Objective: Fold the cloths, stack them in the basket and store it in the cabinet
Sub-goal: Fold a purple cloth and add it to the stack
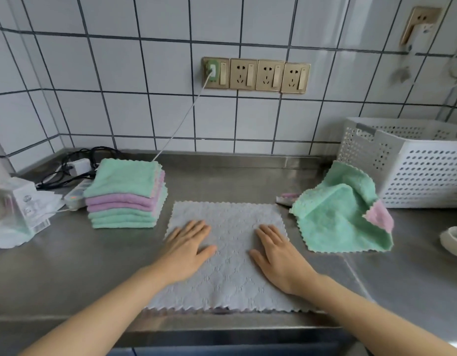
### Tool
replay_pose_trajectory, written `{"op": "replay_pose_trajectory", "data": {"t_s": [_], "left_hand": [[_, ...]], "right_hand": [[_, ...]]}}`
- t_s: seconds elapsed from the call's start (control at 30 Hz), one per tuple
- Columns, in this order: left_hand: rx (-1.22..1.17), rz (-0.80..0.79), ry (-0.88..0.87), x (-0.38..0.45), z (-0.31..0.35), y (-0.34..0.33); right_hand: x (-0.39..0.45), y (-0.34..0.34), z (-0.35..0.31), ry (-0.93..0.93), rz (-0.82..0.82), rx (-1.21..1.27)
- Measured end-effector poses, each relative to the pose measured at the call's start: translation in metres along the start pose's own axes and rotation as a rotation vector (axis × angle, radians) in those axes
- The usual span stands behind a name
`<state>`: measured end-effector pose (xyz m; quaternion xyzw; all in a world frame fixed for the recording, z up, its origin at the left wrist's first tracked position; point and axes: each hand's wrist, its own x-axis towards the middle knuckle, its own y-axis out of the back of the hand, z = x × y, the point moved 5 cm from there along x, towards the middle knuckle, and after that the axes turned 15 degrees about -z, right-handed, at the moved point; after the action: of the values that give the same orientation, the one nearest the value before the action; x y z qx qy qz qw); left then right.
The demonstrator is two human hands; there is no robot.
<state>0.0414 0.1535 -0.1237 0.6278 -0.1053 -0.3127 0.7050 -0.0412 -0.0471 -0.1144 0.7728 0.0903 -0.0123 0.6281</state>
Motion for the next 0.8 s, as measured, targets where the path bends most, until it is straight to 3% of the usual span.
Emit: {"op": "replay_pose_trajectory", "data": {"t_s": [0.23, 0.33, 0.5, 0.8], "left_hand": [[-0.018, -0.011, -0.005, -0.01, -0.001, 0.004], [0.003, -0.046, -0.106, -0.041, 0.015, -0.01], [-0.051, -0.128, -0.208, -0.085, 0.029, -0.021], [0.171, -0.108, -0.099, -0.1, 0.049, -0.012]], "right_hand": [[-0.004, 0.005, 0.0, 0.003, -0.006, -0.059], [-0.028, 0.006, -0.018, 0.188, 0.092, -0.072], [-0.062, -0.006, -0.042, 0.36, -0.01, -0.071], [-0.066, -0.007, -0.06, 0.412, 0.082, -0.397]]}}
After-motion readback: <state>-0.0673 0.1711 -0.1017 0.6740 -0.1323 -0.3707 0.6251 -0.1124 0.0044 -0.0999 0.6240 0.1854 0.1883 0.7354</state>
